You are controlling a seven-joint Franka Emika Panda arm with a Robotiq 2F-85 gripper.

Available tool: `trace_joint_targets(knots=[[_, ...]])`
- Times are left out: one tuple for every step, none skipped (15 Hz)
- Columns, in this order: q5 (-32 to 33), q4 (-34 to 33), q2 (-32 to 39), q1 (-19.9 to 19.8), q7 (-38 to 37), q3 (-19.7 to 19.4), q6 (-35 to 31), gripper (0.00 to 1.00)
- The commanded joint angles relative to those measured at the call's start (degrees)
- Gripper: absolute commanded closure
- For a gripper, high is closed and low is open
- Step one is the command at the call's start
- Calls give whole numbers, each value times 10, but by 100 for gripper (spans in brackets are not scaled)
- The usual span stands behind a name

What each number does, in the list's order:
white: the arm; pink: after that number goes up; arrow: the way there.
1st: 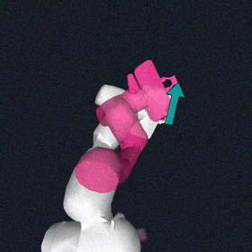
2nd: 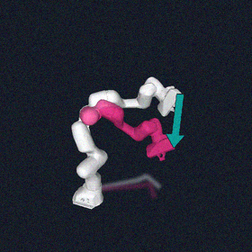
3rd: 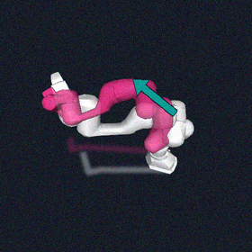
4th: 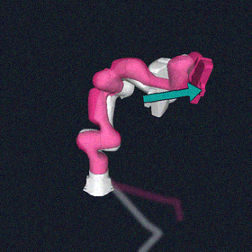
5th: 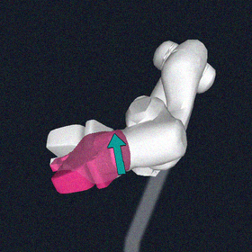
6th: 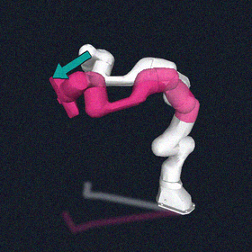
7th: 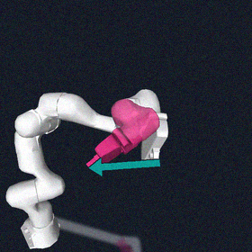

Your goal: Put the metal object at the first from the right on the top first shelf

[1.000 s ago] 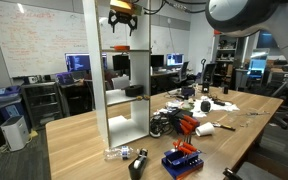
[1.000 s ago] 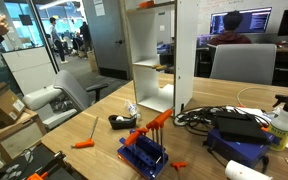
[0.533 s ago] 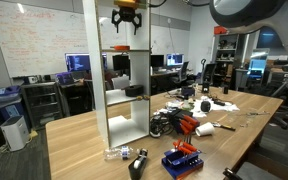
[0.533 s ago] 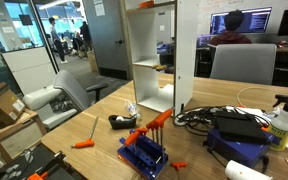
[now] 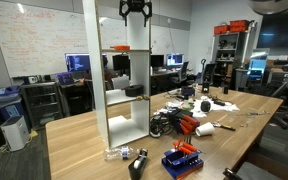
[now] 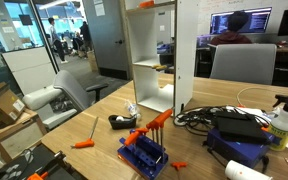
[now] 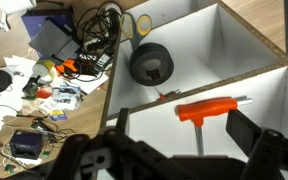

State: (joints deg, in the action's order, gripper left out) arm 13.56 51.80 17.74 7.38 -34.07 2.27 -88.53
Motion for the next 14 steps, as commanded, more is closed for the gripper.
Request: trace_joint_targets(knots=[[-40, 140, -111, -11, 14, 7, 11, 0], [-49, 168, -132, -11, 14, 5, 14, 0], [-58, 196, -153, -11, 15, 3, 17, 0], [-69, 225, -175, -12, 14, 1, 18, 0], [-82, 254, -196, -14, 14, -1, 19, 0], [-94, 284, -216, -15, 14, -4, 19, 0], [-111, 313, -236, -16, 17, -7, 18, 0], [-124, 345, -255, -16, 18, -11, 15, 0], [-137, 376, -275, -16, 20, -14, 13, 0], [-148, 407, -294, -16, 25, -18, 12, 0], [-155, 439, -312, -15, 29, -21, 9, 0], [-164, 468, -330, -31, 36, -9, 10, 0], [-167, 501, -350, -34, 41, -8, 8, 0], [-167, 532, -370, -39, 46, -7, 7, 0]])
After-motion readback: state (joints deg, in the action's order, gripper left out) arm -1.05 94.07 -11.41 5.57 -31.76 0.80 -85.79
